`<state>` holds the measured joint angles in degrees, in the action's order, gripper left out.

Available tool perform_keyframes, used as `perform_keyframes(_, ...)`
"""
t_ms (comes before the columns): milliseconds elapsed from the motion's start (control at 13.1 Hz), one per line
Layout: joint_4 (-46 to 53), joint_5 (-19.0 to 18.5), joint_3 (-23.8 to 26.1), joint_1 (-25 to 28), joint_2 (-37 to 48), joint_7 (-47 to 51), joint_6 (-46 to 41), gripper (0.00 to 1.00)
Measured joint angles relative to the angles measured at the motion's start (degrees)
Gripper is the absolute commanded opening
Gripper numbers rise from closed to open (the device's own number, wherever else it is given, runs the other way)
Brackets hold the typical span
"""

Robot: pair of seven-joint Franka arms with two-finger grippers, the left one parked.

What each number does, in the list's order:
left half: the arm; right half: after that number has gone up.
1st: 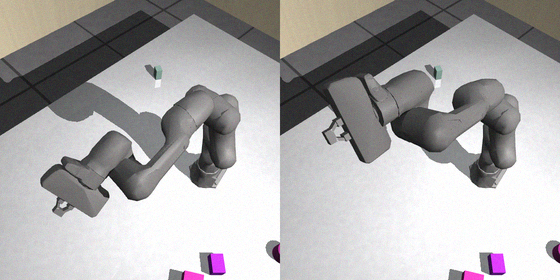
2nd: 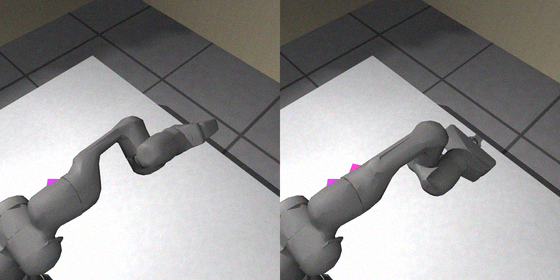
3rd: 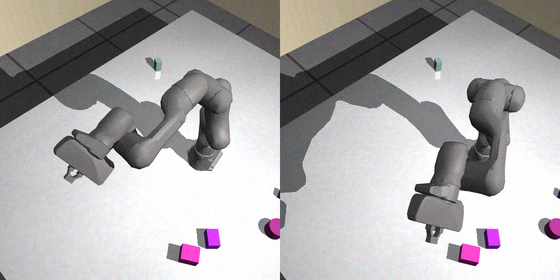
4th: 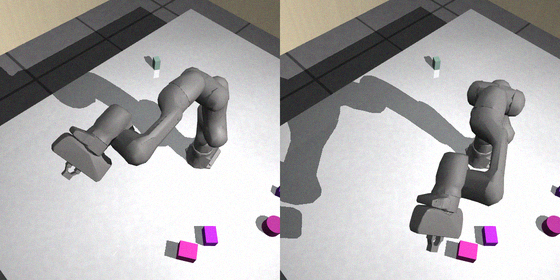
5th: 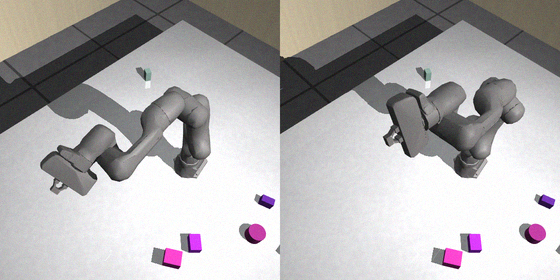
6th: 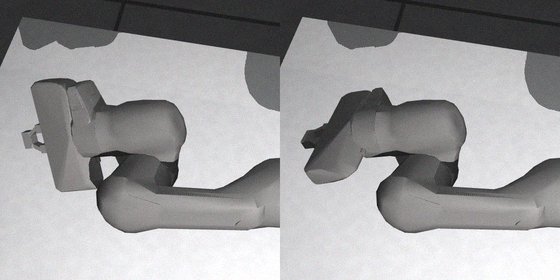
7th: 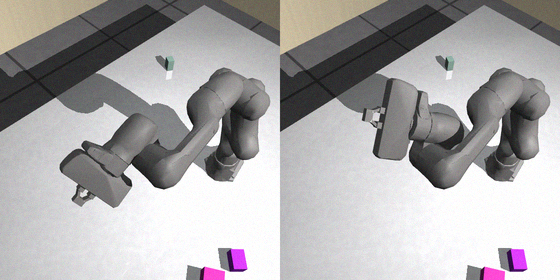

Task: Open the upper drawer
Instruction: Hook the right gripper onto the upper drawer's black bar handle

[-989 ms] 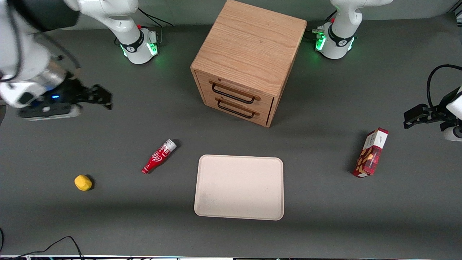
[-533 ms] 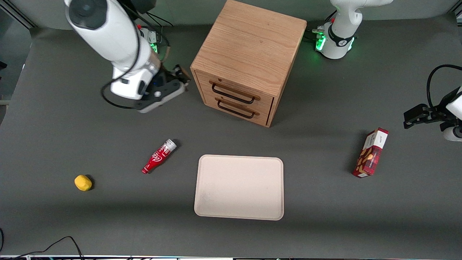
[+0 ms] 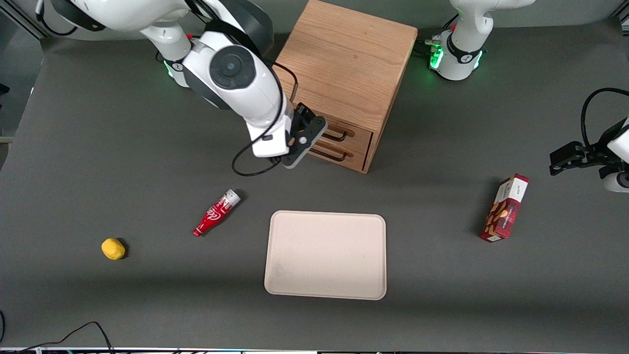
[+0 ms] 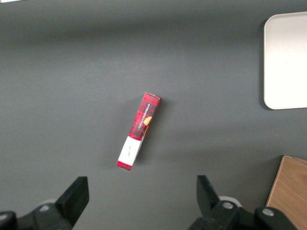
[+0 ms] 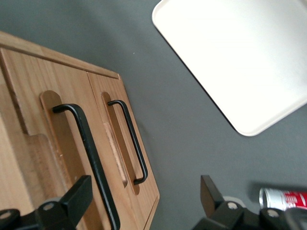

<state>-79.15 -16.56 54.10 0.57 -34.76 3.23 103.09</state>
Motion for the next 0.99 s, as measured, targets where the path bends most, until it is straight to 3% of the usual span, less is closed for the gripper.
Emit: perform_keyframes(989, -3.68, -0.57, 0.88, 1.08, -3.03, -2.03, 1.41, 1.0)
